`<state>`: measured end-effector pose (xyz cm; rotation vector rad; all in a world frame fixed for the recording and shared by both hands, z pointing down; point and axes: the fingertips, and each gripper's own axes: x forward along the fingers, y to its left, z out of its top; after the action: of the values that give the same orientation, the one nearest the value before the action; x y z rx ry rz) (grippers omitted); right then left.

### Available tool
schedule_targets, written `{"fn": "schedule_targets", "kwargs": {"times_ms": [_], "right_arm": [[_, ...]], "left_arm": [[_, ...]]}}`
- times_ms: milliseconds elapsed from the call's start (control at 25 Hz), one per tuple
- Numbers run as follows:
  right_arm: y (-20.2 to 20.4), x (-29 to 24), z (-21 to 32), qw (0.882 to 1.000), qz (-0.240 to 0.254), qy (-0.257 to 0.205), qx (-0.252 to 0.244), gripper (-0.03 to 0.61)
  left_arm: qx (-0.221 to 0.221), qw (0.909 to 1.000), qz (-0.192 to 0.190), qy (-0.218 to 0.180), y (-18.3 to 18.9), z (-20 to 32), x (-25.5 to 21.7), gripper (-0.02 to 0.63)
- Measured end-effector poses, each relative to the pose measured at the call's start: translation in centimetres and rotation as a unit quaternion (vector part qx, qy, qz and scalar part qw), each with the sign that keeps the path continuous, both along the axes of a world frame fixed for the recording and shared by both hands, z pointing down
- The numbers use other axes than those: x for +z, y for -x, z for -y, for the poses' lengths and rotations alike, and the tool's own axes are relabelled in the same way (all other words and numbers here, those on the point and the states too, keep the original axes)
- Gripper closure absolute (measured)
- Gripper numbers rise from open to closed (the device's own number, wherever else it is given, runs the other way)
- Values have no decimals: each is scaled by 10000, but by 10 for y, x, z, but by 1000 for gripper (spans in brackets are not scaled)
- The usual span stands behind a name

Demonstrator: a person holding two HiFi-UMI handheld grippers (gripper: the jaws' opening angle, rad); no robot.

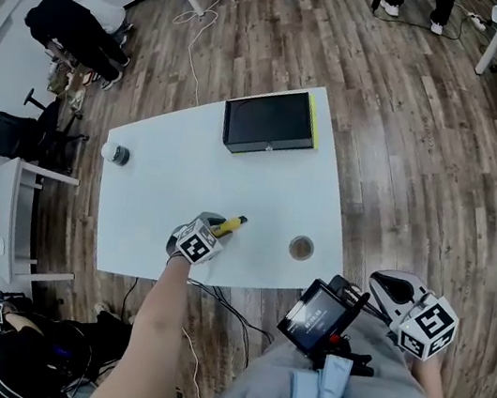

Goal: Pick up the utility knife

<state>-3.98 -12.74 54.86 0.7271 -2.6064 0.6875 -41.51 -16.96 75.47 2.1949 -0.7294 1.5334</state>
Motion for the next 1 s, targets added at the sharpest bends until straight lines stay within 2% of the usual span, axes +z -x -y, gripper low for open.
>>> {"fn": "schedule_targets", "kwargs": {"times_ms": [280, 600, 800, 1000], "right_arm": [[2, -3, 3, 10000, 4, -59, 2, 548], [6, -1, 0, 9999, 22, -90, -40, 548], [6, -1, -2, 9999, 26, -124, -88, 549], [7, -4, 0, 9998, 60, -169, -127, 548]], "left_arm": [[93, 9999, 66, 37, -4, -2, 2, 488], [-366, 9993, 84, -67, -3, -1, 3, 489], [-483, 9984, 287, -98, -3, 0, 3, 489], [-781, 9962, 369, -124, -3, 2, 2, 489]]}}
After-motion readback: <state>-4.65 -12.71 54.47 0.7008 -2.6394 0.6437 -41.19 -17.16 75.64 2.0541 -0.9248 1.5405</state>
